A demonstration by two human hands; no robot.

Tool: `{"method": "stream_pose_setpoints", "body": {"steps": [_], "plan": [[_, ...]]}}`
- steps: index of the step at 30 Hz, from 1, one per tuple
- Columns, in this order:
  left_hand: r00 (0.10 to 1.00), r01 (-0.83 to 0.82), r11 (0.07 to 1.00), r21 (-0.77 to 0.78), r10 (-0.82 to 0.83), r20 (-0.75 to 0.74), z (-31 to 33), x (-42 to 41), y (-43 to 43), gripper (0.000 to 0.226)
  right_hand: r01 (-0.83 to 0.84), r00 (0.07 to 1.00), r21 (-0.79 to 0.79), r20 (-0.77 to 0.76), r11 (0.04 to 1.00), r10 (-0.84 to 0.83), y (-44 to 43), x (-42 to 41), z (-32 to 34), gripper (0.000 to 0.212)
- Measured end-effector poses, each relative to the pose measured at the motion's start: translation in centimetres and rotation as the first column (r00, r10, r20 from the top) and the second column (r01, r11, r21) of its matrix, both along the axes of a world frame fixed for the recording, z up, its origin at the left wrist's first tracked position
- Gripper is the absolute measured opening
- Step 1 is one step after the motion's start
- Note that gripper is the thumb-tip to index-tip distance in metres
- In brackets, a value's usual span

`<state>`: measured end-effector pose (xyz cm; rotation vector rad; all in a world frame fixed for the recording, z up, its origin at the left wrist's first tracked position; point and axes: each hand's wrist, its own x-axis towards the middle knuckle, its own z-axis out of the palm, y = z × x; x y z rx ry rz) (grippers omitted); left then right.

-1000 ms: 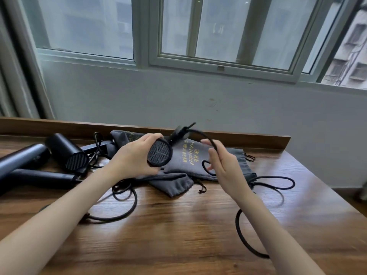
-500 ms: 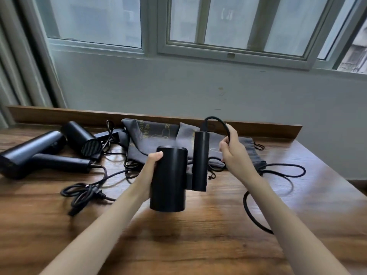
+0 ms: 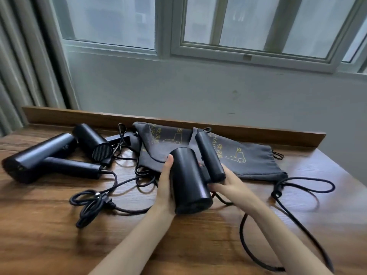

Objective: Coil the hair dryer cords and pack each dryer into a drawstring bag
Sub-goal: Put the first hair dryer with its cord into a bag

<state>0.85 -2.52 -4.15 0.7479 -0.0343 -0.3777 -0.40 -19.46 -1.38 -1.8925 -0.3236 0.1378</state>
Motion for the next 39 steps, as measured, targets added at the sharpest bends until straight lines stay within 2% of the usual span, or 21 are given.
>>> {"method": "stream_pose_setpoints", "body": {"steps": [2,4,6,8,9,12,14,16,17,19,21,25,30,33,36,37,38,39], "plan": [[0.999,0.032,0.996,0.085,-0.032,-0.002,0.2,0.1,0.4,0.077,-0.135,0.989,0.124,-0.047,0.983,0.142,-0.8,-0.2,0.4,0.063],[0.999,0.048,0.985,0.167,-0.047,-0.01,0.7,0.1,0.5,0.085,-0.15,0.987,0.18,-0.036,0.972,0.159,-1.0,-0.2,0.3,0.061],[1.0,-0.003,0.963,0.27,-0.004,0.027,1.3,0.3,0.3,0.091,0.035,0.999,0.194,0.008,0.98,-0.037,-0.4,0.2,-0.3,0.041],[0.995,-0.063,0.947,0.316,0.037,0.089,1.7,0.3,-0.3,0.085,0.204,0.976,0.273,0.022,0.94,-0.218,0.2,0.5,-1.0,0.019],[0.991,-0.096,0.936,0.337,0.057,0.124,1.7,0.2,-0.6,0.079,0.243,0.965,0.319,0.021,0.916,-0.263,0.4,0.7,-1.2,0.014],[0.96,-0.177,0.856,0.485,0.041,0.277,1.0,-0.3,-1.3,0.06,0.315,0.94,0.375,0.003,0.872,-0.341,0.1,0.8,-1.0,0.017],[0.944,-0.203,0.822,0.533,0.019,0.33,0.4,-0.6,-1.6,0.064,0.314,0.943,0.39,-0.02,0.866,-0.333,0.0,0.7,-0.9,0.018],[0.948,-0.213,0.859,0.466,0.066,0.312,0.0,-0.8,-1.6,0.072,0.268,0.96,0.35,-0.023,0.897,-0.278,-0.2,0.5,-0.8,0.019],[0.958,-0.192,0.905,0.379,0.089,0.271,0.0,-0.7,-1.5,0.072,0.231,0.97,0.291,0.003,0.928,-0.242,-0.4,0.3,-0.8,0.02],[0.978,-0.113,0.976,0.188,0.075,0.196,0.2,-0.7,-1.1,0.064,0.129,0.99,0.126,0.044,0.984,-0.135,-0.8,-0.1,-0.6,0.024],[0.987,-0.066,0.995,0.076,0.053,0.151,0.3,-0.7,-0.6,0.057,0.024,0.999,0.02,0.031,0.999,-0.025,-0.6,-0.7,-0.7,0.021],[0.985,-0.101,0.993,-0.056,0.108,0.131,0.7,-0.7,0.0,0.042,-0.036,0.999,0.028,-0.029,0.999,0.037,-0.1,-1.2,-0.6,0.018],[0.95,-0.26,0.962,-0.082,0.271,0.159,1.7,-0.7,0.4,0.047,-0.164,0.986,-0.065,-0.024,0.984,0.163,0.9,-1.3,-0.3,0.022],[0.909,-0.332,0.94,-0.078,0.341,0.24,2.0,-0.6,1.0,0.029,-0.171,0.982,0.074,-0.068,0.982,0.176,1.3,-1.1,0.0,0.016],[0.914,-0.311,0.935,-0.169,0.343,0.217,2.3,-0.5,1.5,0.029,-0.021,0.976,0.306,-0.199,0.952,0.085,0.3,-1.1,1.0,0.01],[0.922,-0.302,0.934,-0.191,0.337,0.192,2.4,-0.4,1.6,0.031,0.026,0.975,0.316,-0.216,0.948,0.045,-0.2,-1.0,1.5,0.01],[0.928,-0.298,0.933,-0.2,0.332,0.169,2.4,-0.4,1.6,0.033,0.047,0.983,0.247,-0.186,0.968,-0.001,-0.9,-0.9,1.9,0.015],[0.933,-0.296,0.932,-0.209,0.328,0.145,2.3,-0.4,1.6,0.034,0.034,0.991,0.11,-0.131,0.993,-0.02,-1.5,-0.9,2.3,0.02]]}}
